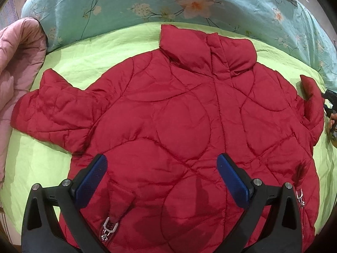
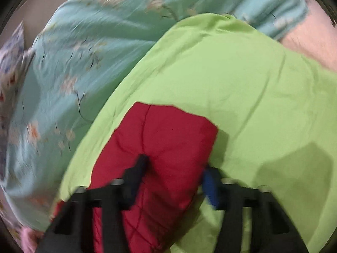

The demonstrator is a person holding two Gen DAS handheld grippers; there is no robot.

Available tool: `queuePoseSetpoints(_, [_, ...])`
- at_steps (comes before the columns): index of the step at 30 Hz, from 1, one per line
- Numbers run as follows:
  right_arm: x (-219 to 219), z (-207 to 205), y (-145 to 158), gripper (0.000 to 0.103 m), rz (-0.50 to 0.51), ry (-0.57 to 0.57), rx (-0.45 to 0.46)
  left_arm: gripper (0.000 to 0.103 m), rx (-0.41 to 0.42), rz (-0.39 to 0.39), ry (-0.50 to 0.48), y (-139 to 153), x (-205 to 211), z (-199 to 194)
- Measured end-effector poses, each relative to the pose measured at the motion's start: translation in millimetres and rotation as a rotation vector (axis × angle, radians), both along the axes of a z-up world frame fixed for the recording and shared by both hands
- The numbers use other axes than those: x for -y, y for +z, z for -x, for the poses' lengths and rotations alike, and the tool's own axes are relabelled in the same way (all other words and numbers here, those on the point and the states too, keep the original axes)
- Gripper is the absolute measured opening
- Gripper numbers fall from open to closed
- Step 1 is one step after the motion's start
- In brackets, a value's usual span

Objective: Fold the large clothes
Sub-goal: 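Grasp the jacket sleeve with the right tool and lift it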

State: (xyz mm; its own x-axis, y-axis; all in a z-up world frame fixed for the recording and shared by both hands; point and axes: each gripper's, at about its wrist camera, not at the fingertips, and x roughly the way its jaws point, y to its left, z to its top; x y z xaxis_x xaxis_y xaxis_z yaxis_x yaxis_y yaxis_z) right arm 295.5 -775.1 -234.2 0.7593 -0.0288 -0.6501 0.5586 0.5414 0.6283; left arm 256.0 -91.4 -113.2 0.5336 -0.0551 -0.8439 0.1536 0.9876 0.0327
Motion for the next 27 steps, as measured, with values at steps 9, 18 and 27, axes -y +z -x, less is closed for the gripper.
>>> queuePoseSetpoints(9, [-44,14,78,0.008,0.127,0.162,0.174,0.103,0.01,0.026,-0.013,9,2,4])
queuePoseSetpoints(18, [-154,11,159,0.008,0.171,0.383,0.303,0.103,0.048,0.054,-0.025,32,-8,15])
queuePoseSetpoints(27, [-321,2,189,0.009,-0.008,0.73,0.436,0.103,0.064,0.12,0.009,46,-46,19])
